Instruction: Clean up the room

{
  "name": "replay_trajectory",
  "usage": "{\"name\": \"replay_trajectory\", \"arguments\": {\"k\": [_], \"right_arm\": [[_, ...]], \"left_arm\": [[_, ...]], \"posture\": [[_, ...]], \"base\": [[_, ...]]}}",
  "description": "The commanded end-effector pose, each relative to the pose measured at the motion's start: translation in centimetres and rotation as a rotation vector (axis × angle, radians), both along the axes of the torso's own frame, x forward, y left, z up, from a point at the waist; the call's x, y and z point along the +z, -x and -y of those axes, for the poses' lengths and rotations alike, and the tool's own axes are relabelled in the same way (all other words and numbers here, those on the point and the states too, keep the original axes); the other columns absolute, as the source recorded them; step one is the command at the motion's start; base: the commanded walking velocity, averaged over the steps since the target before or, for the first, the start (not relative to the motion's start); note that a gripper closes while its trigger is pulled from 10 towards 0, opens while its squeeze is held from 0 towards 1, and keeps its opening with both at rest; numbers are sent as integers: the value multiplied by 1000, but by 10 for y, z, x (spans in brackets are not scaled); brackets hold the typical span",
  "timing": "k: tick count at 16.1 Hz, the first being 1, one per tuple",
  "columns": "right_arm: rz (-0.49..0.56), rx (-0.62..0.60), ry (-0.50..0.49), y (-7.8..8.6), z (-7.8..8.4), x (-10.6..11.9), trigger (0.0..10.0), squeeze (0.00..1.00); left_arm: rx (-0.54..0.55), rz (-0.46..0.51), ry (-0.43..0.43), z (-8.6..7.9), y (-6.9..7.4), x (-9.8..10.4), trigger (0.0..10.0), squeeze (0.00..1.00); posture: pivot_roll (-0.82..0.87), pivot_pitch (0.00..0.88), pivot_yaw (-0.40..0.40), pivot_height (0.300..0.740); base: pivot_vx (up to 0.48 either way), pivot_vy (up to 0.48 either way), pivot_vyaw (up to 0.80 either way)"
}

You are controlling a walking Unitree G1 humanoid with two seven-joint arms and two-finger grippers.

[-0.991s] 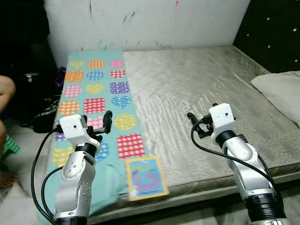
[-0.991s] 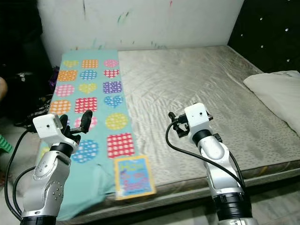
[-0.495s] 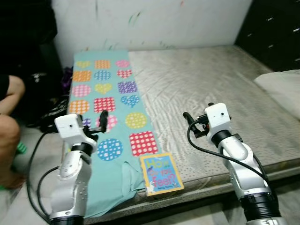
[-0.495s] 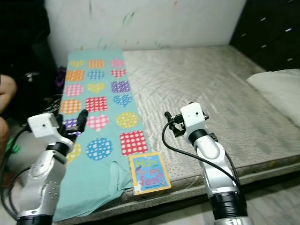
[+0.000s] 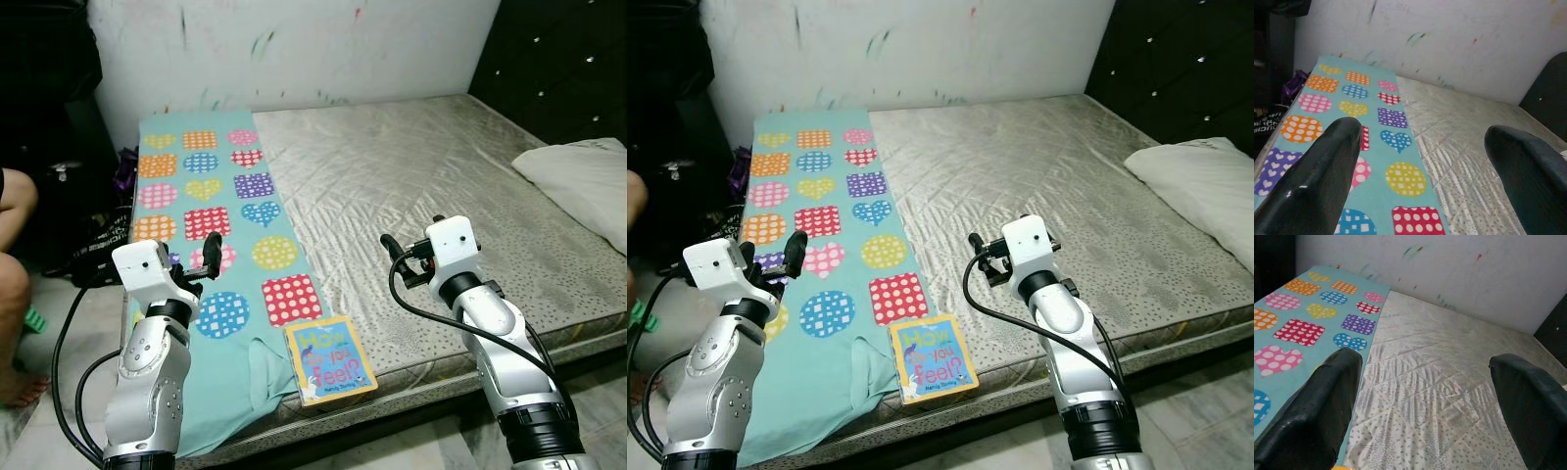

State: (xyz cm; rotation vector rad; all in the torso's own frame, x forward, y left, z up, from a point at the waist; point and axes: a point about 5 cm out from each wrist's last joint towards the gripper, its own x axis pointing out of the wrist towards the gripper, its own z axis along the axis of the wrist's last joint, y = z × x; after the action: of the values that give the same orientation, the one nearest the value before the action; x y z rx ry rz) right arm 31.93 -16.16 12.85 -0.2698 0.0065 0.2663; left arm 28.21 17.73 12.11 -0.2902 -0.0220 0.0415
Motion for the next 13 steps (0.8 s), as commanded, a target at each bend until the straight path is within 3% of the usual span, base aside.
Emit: {"name": "replay_trajectory", "arguments": {"k": [1,13], "right_arm": [[9,-3,-6,-2,1,4,10000,0],[4,11,-15,2,-4,3,10000,0]], "left_arm": [[3,-9,-13,1,-3,1,10000,0],[9,-34,-15,2,-1,-2,10000,0]], "posture": [[-169,0,-16,740],[-168,0,-17,732]], "base": [[0,0,0],[0,0,0]]}}
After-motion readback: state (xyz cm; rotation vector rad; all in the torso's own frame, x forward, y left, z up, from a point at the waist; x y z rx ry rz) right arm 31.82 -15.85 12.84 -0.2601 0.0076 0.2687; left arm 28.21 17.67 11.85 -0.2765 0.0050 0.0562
